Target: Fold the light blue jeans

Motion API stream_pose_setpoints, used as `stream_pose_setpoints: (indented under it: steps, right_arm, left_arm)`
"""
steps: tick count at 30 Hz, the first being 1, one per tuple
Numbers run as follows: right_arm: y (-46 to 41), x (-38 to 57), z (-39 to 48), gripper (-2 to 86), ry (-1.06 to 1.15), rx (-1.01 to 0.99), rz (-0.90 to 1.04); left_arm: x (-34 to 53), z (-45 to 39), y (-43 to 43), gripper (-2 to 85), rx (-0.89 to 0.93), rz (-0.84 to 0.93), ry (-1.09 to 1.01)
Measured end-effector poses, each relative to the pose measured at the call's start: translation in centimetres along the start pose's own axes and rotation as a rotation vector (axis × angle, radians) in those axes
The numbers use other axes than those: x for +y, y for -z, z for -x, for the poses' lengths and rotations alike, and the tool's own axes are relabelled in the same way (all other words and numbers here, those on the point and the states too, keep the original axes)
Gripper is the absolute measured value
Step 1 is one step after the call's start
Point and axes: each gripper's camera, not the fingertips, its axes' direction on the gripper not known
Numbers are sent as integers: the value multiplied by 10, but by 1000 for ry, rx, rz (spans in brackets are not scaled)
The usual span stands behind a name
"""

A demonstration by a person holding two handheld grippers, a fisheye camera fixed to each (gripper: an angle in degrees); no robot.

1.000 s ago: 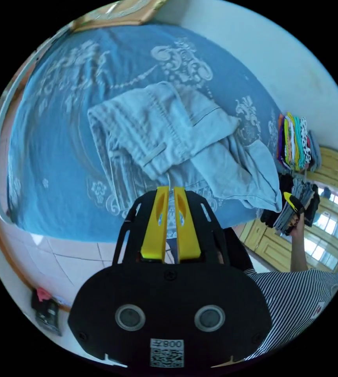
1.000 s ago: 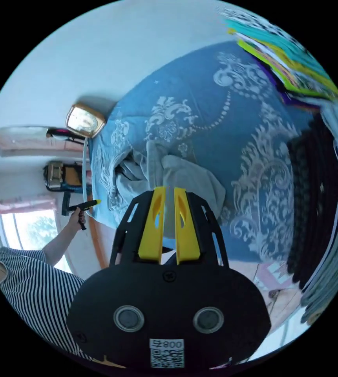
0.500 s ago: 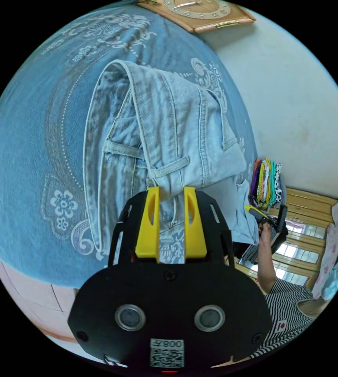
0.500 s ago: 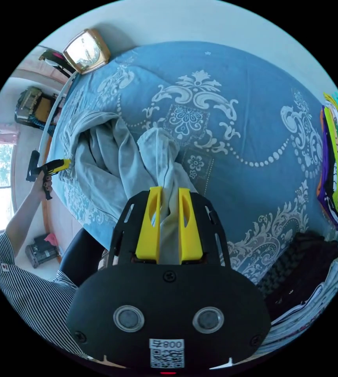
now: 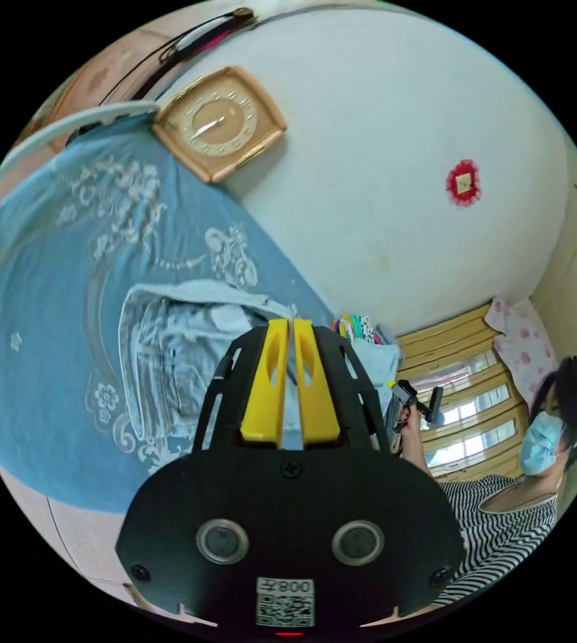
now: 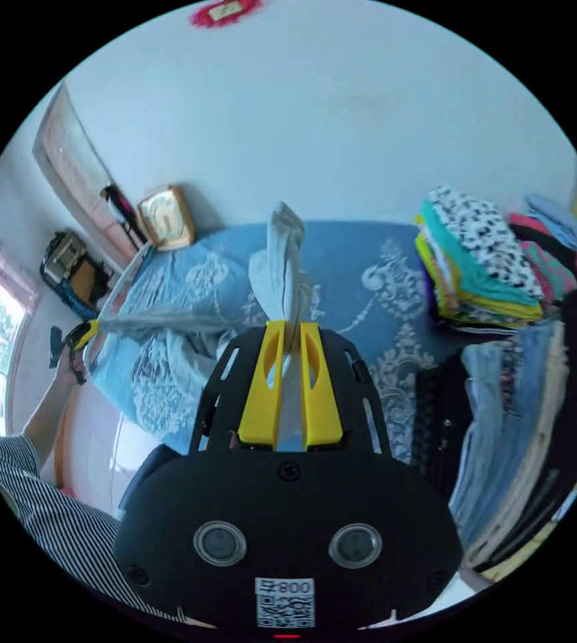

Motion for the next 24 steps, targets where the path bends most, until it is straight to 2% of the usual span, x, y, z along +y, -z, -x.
stream_pose_setpoints:
  steps: [3,7,11,16,21,24]
  right_arm:
    - [60,-7,-31,28,-108,92,-87]
    - [68,-35,-61,27,-196,234,20]
    - [64,-34,-65,15,-231,328,68]
    - [35,8,-6,35,-65,175,162]
    - [-23,69,100,61,233,101,356]
    - [-51,96,166,74,443,113,449]
  left_arm:
    - [-27,2,38,22,-44,-74,-9]
    - [-48,31,71,39,-172,-197,155]
    - [-21,65,76,53,-143,-171,164]
    - [69,131,78,75,-195,59,220]
    - [138,179,104,92,-188,104,369]
    - [153,193,117,100,-193,115,385]
